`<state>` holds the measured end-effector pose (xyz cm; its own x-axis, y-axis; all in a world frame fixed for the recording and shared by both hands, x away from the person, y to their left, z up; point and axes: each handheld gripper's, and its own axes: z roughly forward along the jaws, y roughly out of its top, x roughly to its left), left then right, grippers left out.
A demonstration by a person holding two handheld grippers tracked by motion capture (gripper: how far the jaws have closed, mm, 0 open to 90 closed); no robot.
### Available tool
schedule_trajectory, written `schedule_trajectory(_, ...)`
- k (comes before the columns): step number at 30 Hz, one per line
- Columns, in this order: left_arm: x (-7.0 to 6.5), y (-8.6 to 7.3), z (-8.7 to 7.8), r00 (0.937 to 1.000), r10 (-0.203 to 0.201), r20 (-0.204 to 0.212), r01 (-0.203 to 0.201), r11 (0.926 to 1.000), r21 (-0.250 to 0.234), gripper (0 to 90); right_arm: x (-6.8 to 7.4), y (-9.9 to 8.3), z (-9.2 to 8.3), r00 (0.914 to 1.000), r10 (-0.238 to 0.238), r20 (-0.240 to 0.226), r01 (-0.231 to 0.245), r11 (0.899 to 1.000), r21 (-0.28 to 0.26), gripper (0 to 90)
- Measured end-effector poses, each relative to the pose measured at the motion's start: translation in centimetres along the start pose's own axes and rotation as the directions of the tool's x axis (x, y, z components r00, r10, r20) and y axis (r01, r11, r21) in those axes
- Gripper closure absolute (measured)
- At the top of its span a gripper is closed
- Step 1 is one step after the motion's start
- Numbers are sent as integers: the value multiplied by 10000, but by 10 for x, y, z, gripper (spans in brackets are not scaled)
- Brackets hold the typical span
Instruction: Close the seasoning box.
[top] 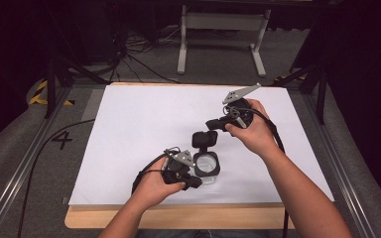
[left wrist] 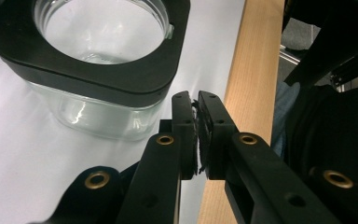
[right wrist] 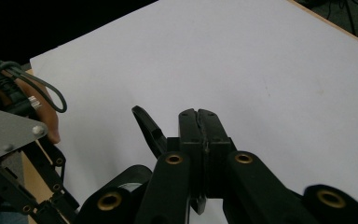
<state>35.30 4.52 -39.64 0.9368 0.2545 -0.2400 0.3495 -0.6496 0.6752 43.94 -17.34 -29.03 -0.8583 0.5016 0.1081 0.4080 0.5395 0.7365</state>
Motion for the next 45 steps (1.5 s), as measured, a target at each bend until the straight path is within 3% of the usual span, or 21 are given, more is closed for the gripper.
schedule_trajectory(6,0,-1,-1,9997,-186,-164,185,9998,-81,872,7,-5,-9,9996,-24,-266,22,10000,-72,900)
schedule_trajectory(15,1,-1,-1,9996,-42,-271,40,10000,-65,879,24,-17,-11,9970,-322,-703,344,9990,291,900)
schedule_trajectory(27,1,0,-1,9992,-55,-399,51,9999,-100,887,43,-48,-1,9914,-367,-1255,492,9940,980,900)
schedule_trajectory(36,2,-1,-2,9973,-234,-700,234,9997,-15,890,49,-67,17,9915,-294,-1264,501,9851,1642,900)
schedule_trajectory(45,2,-1,-2,9971,-229,-725,228,9997,-31,890,54,-70,21,9917,-330,-1243,502,9891,1381,900)
